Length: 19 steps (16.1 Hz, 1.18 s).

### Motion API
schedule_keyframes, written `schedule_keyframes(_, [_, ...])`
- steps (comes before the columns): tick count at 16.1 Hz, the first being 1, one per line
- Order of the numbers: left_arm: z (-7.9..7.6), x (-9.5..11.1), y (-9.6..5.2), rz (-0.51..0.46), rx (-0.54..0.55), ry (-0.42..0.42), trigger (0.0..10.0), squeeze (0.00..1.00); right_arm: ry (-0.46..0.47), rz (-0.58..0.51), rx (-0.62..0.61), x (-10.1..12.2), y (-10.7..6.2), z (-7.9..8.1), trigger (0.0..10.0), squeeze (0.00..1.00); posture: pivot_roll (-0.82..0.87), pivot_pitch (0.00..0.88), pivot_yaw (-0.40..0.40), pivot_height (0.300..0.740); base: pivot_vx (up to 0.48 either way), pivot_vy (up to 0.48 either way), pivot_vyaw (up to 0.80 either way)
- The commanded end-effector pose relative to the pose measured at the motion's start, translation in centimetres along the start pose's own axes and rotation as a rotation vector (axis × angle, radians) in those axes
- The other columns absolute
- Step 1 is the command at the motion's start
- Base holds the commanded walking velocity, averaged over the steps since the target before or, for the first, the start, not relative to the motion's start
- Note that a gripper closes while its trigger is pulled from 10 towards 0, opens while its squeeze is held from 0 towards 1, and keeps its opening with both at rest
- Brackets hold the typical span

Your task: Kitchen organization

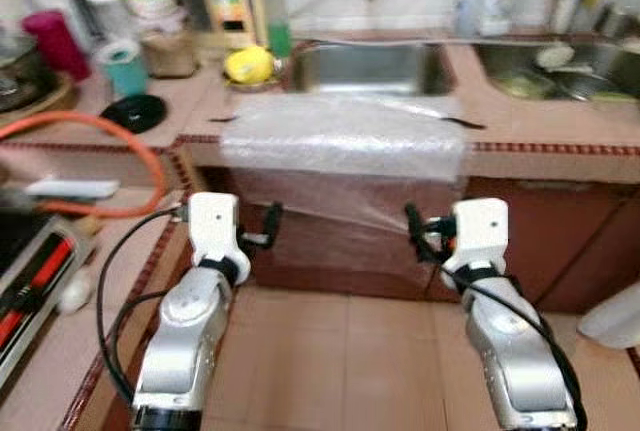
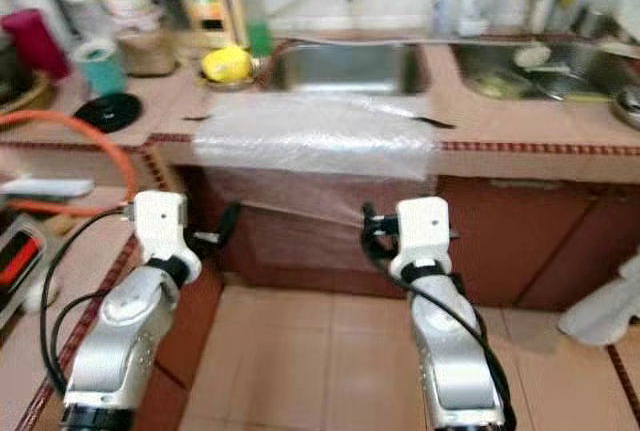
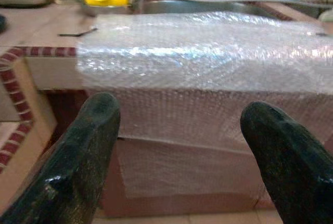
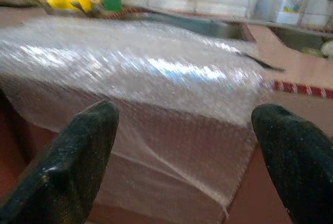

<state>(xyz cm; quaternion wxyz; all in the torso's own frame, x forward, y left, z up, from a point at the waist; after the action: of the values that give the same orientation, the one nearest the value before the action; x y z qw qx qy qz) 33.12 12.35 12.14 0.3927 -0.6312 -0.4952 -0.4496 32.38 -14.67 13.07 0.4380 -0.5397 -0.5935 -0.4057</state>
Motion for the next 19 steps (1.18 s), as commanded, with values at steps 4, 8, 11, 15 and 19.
schedule_keyframes(4, [-0.8,3.0,0.0,-0.091,-0.057,-0.021,10.0,0.0,0.042,-0.11,-0.018,3.6,0.0,-0.2,10.0,0.0,0.02,0.0,0.078,0.74,0.0,0.0,0.0])
schedule_keyframes(8, [-1.4,4.0,0.0,-0.12,-0.091,-0.055,10.0,0.0,0.036,-0.127,-0.035,4.1,-0.2,-0.7,10.0,0.0,0.01,0.0,0.083,0.74,0.218,0.0,0.0])
schedule_keyframes(11, [-1.7,3.7,-0.1,-0.107,-0.111,-0.058,10.0,0.0,0.024,-0.12,-0.042,4.1,-0.4,-1.0,10.0,0.0,0.01,0.0,0.084,0.74,0.43,0.0,0.0])
schedule_keyframes(15, [-1.9,3.4,-0.1,-0.093,-0.117,-0.068,10.0,0.0,0.016,-0.117,-0.052,4.1,-0.5,-1.2,10.0,0.0,0.01,0.0,0.085,0.74,0.48,0.0,0.0])
schedule_keyframes(19, [-2.0,3.2,-0.2,-0.087,-0.125,-0.069,10.0,0.0,0.012,-0.12,-0.057,4.2,-0.5,-1.3,10.0,0.0,0.0,0.0,0.088,0.74,0.48,0.0,0.0])
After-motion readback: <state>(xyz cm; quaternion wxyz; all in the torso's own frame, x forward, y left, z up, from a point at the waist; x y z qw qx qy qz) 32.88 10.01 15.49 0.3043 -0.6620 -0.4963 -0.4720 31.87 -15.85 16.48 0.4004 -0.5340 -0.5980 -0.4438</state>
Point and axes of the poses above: a point about 5 cm out from each wrist's last joint towards the gripper, its own y axis pointing out of the wrist towards the gripper, its own x axis along the axis of the wrist's last joint, z = x × y, the point moved 4 cm from there along y, pointing out of the wrist towards the gripper, and after that the axes turned 11 degrees about -y, right-handed, at the moved point
